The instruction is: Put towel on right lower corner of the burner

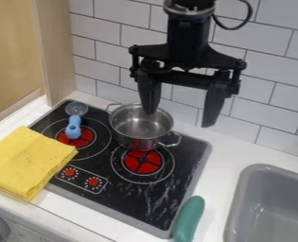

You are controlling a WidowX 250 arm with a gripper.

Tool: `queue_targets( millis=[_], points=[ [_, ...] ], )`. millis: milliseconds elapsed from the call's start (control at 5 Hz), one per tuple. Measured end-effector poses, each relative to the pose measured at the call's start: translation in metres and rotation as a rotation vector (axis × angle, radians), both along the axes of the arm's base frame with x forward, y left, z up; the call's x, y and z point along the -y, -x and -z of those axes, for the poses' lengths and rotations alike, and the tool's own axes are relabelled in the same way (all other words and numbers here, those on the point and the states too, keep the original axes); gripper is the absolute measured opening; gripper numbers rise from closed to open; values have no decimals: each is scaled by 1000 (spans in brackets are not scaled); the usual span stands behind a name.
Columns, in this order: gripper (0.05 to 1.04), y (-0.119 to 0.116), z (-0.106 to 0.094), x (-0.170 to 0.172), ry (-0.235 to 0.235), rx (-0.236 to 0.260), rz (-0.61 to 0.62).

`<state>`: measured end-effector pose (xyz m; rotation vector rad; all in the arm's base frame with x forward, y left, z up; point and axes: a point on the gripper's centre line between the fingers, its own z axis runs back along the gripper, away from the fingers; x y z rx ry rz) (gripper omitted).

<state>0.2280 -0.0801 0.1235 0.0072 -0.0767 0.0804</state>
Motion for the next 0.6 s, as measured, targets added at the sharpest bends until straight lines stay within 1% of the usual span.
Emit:
queue_targets(
  millis=[200,400,600],
  points=[
    [998,12,15,-6,-22,-58,-3],
    [998,15,25,-37,-39,-98,-60],
    [998,20,42,-75,-56,-153,-128]
  ],
)
